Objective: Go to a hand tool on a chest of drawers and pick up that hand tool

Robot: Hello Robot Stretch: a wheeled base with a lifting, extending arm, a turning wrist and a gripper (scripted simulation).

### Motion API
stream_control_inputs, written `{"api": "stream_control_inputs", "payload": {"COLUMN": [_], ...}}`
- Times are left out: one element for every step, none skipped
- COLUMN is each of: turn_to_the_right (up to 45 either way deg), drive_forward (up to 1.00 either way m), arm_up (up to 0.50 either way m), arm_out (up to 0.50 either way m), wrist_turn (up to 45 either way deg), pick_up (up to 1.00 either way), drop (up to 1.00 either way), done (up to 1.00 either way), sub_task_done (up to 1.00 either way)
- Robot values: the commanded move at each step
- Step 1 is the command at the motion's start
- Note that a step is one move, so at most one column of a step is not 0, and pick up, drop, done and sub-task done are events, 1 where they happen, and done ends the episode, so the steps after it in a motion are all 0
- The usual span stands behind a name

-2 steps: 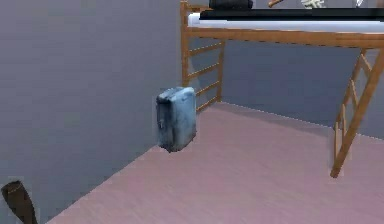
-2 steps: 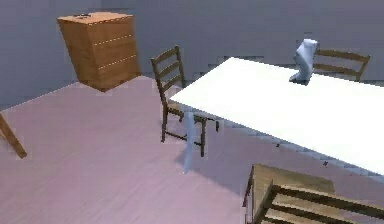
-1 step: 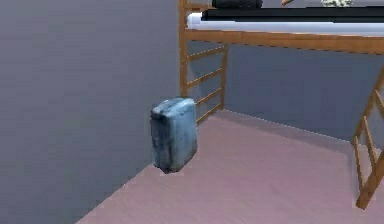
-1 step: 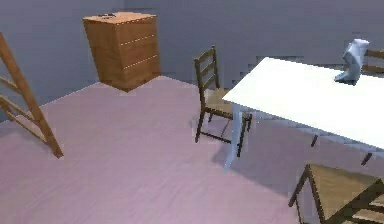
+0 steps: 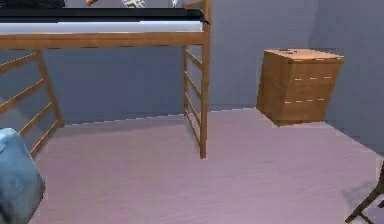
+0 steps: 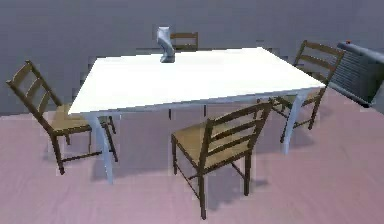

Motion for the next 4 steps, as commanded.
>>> {"api": "stream_control_inputs", "payload": {"turn_to_the_right": [45.0, 30.0, 0.0, -45.0], "drive_forward": [0.0, 0.0, 0.2, 0.0], "arm_up": [0.0, 0.0, 0.0, 0.0], "arm_out": [0.0, 0.0, 0.0, 0.0], "wrist_turn": [0.0, 0.0, 0.0, 0.0], "pick_up": [0.0, 0.0, 0.0, 0.0], "drop": [0.0, 0.0, 0.0, 0.0], "done": [0.0, 0.0, 0.0, 0.0], "sub_task_done": [0.0, 0.0, 0.0, 0.0]}}
